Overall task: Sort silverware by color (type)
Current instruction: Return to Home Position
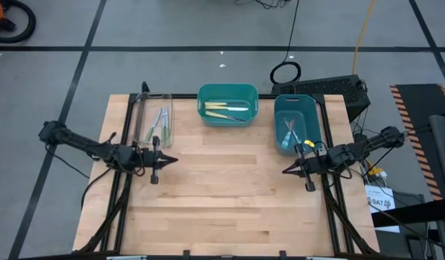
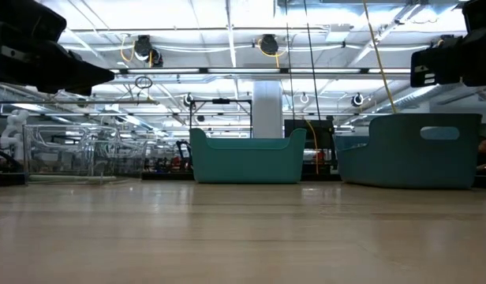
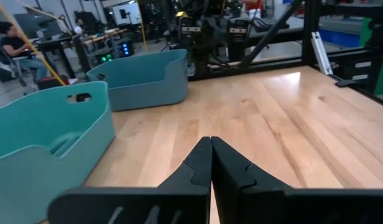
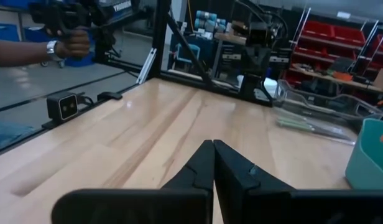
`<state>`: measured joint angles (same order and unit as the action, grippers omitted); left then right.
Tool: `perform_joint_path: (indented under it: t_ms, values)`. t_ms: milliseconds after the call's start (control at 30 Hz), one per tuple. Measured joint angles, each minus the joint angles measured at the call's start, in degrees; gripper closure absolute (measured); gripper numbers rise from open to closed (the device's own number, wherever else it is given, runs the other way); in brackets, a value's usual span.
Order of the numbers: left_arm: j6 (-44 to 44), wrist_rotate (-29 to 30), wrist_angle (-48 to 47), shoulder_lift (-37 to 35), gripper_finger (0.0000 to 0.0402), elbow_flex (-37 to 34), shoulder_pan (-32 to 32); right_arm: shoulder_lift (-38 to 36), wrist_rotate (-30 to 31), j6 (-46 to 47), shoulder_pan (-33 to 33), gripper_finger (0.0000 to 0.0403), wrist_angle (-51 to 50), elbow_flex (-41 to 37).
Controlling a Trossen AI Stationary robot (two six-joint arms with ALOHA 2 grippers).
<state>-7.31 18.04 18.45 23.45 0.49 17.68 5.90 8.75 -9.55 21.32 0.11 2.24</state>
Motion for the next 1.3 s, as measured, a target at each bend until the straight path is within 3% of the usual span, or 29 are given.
perform_joint_path:
  t_ms: [667,867,1300]
  values:
    - [1.2,-6.5,-15.8,-18.5,0.0399,0.1,-5.5,-1.6,-2.9,0.3,-2.6,0.0403,-1.5,0.0]
    - [-1.3,-8.0,-16.2,-21.3,0.0399,0.1,-7.2,-1.6,-2.9,0.3,-2.6,0.0403,-1.5,0.0]
    - [0.0,-18.1,-18.1,-22.4,0.0399,0.1,-16.4,-1.6,-2.9,0.0,-2.6,0.0403,-1.5,0.0]
